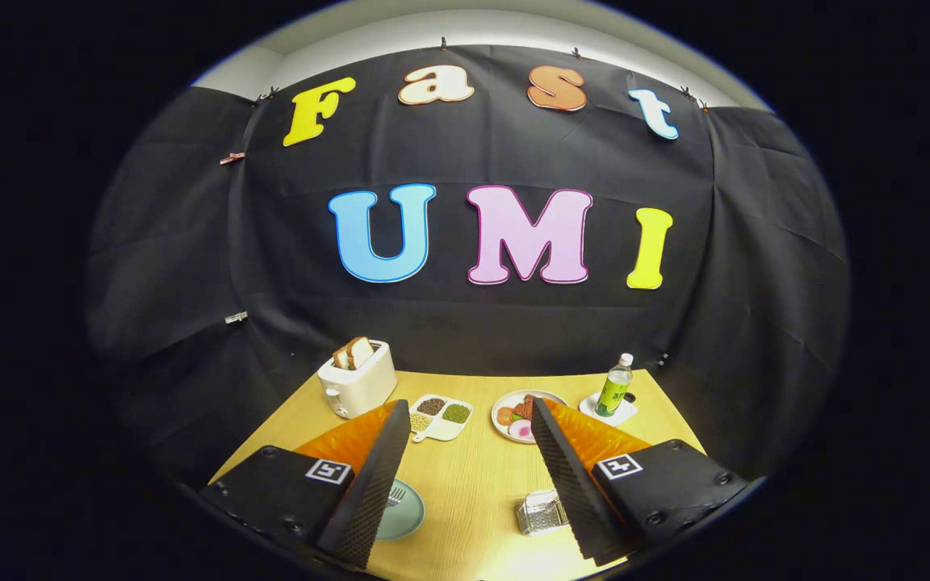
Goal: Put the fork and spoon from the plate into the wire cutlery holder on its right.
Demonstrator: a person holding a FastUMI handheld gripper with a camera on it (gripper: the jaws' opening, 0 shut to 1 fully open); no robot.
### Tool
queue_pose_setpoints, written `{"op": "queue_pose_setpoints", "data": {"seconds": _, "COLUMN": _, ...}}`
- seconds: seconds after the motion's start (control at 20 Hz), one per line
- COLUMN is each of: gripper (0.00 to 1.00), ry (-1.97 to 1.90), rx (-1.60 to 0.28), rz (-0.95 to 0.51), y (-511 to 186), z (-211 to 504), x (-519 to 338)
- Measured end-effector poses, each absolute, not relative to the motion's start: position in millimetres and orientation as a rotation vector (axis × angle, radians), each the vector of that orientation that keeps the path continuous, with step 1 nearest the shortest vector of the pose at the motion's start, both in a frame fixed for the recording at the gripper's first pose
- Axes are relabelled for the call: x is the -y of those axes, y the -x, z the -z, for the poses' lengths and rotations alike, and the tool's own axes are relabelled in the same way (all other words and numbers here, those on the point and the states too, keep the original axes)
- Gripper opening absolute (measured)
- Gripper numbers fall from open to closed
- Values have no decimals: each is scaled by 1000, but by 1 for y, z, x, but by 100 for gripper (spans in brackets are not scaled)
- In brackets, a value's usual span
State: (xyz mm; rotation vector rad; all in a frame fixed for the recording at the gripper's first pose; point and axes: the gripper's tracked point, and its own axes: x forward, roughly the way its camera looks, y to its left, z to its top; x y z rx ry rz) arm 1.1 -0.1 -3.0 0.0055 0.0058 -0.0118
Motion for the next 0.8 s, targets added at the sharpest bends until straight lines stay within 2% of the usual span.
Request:
{"op": "queue_pose_setpoints", "data": {"seconds": 0.45, "gripper": 94, "ry": -23, "rx": -29, "rz": -13, "y": -4, "z": 10, "x": -9}}
{"op": "queue_pose_setpoints", "data": {"seconds": 0.8, "gripper": 94, "ry": -14, "rx": -371, "rz": -201, "y": -15, "z": 110, "x": -85}}
